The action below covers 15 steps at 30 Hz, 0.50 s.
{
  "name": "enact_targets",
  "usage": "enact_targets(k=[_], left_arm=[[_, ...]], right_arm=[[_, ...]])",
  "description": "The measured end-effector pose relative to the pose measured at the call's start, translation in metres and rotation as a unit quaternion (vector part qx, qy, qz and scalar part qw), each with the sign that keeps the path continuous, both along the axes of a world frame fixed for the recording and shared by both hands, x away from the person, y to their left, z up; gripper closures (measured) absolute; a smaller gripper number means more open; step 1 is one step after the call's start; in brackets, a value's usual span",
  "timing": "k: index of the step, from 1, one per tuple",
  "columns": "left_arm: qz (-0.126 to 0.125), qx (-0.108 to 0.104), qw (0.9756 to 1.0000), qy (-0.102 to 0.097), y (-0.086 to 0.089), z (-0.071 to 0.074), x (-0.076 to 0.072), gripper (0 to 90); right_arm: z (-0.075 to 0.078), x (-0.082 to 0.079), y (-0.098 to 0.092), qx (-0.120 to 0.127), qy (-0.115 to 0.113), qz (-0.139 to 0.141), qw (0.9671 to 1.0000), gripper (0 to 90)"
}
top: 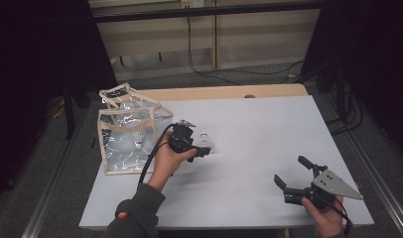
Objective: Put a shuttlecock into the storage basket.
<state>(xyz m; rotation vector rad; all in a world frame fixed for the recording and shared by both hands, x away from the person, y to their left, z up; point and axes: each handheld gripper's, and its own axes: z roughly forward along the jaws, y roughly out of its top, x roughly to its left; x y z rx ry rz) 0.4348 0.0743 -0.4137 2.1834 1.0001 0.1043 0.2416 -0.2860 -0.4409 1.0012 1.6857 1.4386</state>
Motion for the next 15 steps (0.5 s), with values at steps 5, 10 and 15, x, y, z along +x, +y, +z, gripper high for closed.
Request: enact_targets(k=[5,10,15], left_arm=[[0.010,-0.004,0.9999,-0.002,-0.0016,-0.0044,0.0013,21.6],[0.014,0.002,0.9999,-0.003,-0.0021,-0.0078,0.0038,23.6],[0.014,0.003,0.9999,-0.004,-0.0043,-0.0100,0.0044,25.5]], right_arm=[[0.0004,-0.0002,-0.0009,0.002,-0.001,-0.002,1.0000,2.4],[0.0004,-0.0003,-0.0010,0.003,-0.001,-0.001,1.0000,2.4],[0.0001,0.0001,-0.0011,0.003,-0.001,-0.001,1.0000,2.4]])
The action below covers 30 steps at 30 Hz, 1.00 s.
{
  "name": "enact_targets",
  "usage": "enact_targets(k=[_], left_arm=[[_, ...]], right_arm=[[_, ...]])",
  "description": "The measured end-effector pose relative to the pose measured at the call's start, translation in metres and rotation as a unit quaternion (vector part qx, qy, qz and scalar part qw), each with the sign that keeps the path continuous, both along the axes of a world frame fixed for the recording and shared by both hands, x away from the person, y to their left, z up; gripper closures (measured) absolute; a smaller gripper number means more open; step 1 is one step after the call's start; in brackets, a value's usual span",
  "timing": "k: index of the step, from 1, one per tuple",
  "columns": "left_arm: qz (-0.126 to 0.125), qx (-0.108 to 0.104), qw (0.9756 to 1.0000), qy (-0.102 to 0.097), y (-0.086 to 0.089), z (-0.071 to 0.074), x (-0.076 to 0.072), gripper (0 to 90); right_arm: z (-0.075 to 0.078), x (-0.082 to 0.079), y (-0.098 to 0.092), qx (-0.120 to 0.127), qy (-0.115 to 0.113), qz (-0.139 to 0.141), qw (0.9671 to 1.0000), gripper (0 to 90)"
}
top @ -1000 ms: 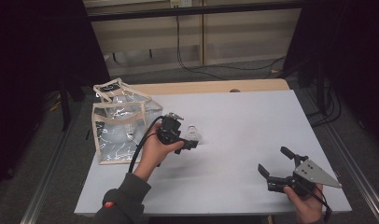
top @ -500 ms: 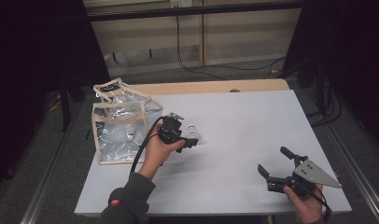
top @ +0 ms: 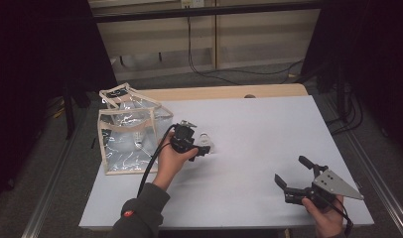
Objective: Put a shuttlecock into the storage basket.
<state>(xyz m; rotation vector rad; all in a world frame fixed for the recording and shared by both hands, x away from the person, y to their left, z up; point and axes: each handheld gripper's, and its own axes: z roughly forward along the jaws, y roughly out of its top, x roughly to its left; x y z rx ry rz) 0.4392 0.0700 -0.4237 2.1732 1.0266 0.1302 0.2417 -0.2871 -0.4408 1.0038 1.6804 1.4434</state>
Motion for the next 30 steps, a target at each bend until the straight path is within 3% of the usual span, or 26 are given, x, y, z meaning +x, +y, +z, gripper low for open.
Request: enact_targets(k=[14,20,24,30], left_arm=[[0.017,0.004,0.9997,-0.019,-0.003,-0.006,0.004,33.5],[0.013,0.011,0.9996,-0.022,-0.005,-0.009,0.005,37.1],[0.000,0.026,0.9993,-0.026,-0.006,-0.012,0.006,39.6],[0.003,0.022,0.9993,-0.031,-0.007,-0.014,0.008,46.3]], right_arm=[[0.000,0.000,0.000,0.000,0.000,0.000,1.0000,2.4],[0.000,0.000,0.000,0.000,0.000,0.000,1.0000,2.4],[0.000,0.000,0.000,0.000,0.000,0.000,1.0000,2.4],[0.000,0.000,0.000,0.000,0.000,0.000,1.0000,2.4]])
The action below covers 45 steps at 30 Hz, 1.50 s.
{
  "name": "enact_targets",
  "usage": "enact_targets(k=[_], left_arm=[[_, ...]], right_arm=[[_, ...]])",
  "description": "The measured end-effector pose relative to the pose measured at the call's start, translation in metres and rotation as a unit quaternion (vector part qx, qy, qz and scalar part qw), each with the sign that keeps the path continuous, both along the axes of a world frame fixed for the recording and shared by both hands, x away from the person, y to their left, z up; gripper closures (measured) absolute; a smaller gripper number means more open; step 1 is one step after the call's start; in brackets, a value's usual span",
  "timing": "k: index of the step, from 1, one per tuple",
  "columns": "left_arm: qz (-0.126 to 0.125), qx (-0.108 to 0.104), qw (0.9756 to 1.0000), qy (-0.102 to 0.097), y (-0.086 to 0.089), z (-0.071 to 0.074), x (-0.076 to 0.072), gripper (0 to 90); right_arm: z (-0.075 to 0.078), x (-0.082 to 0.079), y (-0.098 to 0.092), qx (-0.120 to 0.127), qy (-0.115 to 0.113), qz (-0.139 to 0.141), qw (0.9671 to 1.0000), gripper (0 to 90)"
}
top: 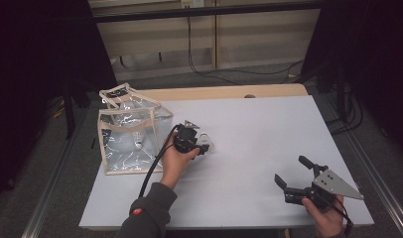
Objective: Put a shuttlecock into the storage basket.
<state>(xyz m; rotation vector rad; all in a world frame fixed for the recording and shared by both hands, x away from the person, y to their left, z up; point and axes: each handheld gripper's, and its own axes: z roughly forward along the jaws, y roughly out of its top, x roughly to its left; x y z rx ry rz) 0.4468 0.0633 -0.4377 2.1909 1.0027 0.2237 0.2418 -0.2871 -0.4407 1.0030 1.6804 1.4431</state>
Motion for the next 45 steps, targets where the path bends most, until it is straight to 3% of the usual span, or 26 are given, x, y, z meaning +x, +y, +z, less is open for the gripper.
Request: enact_targets(k=[7,13,20,24,26,34,41,45], left_arm=[[0.015,-0.001,0.9999,-0.006,0.000,-0.002,0.003,51.2],[0.021,-0.020,0.9996,-0.004,0.001,-0.003,0.006,63.1],[0.026,-0.012,0.9995,-0.011,0.004,-0.005,0.008,77.8],[0.026,-0.032,0.9991,-0.007,0.003,-0.002,0.007,87.3],[0.014,-0.031,0.9994,0.006,0.004,0.000,0.006,88.4],[0.008,-0.046,0.9975,0.053,0.006,0.010,0.001,88.9],[-0.009,-0.053,0.9957,0.076,0.010,0.025,-0.001,89.2],[0.000,-0.073,0.9927,0.096,0.010,0.033,-0.002,89.3]], right_arm=[[0.000,0.000,0.000,0.001,0.000,0.000,1.0000,2.4],[0.000,0.000,0.000,0.000,0.000,0.000,1.0000,2.4],[0.000,0.000,0.000,0.000,0.000,0.000,1.0000,2.4],[0.000,0.000,0.000,0.002,0.001,-0.002,1.0000,2.4],[0.000,0.000,0.000,0.002,0.000,-0.002,1.0000,2.4],[0.001,0.000,0.000,0.002,0.000,-0.001,1.0000,2.4],[0.001,0.000,0.001,0.001,0.000,0.000,1.0000,2.4],[0.000,0.000,0.001,0.000,-0.001,0.000,1.0000,2.4]])
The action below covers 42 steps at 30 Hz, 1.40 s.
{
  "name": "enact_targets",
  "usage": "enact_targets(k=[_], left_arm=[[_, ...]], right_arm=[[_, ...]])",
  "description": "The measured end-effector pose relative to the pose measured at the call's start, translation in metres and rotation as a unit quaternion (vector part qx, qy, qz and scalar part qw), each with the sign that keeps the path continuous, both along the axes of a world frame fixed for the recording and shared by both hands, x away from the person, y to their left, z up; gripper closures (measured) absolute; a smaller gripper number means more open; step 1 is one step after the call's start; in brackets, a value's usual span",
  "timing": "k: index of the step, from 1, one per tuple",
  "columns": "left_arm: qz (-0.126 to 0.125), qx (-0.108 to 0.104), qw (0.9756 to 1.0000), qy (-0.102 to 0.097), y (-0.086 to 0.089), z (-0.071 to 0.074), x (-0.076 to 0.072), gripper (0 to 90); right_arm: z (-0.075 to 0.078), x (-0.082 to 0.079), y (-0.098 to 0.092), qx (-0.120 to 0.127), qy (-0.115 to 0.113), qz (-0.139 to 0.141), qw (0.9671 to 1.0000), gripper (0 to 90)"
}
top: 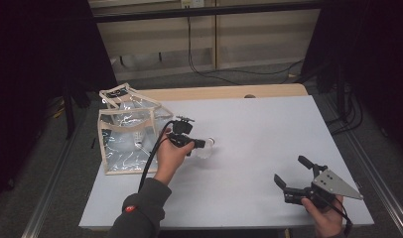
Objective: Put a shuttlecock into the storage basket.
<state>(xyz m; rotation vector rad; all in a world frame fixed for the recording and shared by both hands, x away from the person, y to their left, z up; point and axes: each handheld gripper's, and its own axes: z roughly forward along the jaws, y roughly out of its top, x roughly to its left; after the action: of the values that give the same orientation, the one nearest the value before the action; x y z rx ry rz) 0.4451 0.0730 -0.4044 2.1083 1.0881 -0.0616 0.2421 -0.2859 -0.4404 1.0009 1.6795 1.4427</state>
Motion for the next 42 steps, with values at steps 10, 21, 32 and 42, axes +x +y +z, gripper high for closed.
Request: enact_targets(k=[10,21,32,42], left_arm=[[-0.013,0.007,0.9998,0.010,0.005,0.028,0.000,89.5],[-0.022,0.008,0.9994,0.025,0.008,0.046,0.000,89.4],[-0.030,0.004,0.9990,0.032,0.007,0.057,0.002,89.3],[-0.030,0.001,0.9990,0.034,0.013,0.065,0.003,89.3]], right_arm=[[0.000,0.000,0.000,-0.001,0.001,0.001,1.0000,2.4],[0.000,0.000,0.000,0.000,0.001,0.002,1.0000,2.4],[0.000,0.000,0.000,0.000,0.001,0.000,1.0000,2.4],[0.000,0.000,0.000,0.000,-0.001,0.001,1.0000,2.4]])
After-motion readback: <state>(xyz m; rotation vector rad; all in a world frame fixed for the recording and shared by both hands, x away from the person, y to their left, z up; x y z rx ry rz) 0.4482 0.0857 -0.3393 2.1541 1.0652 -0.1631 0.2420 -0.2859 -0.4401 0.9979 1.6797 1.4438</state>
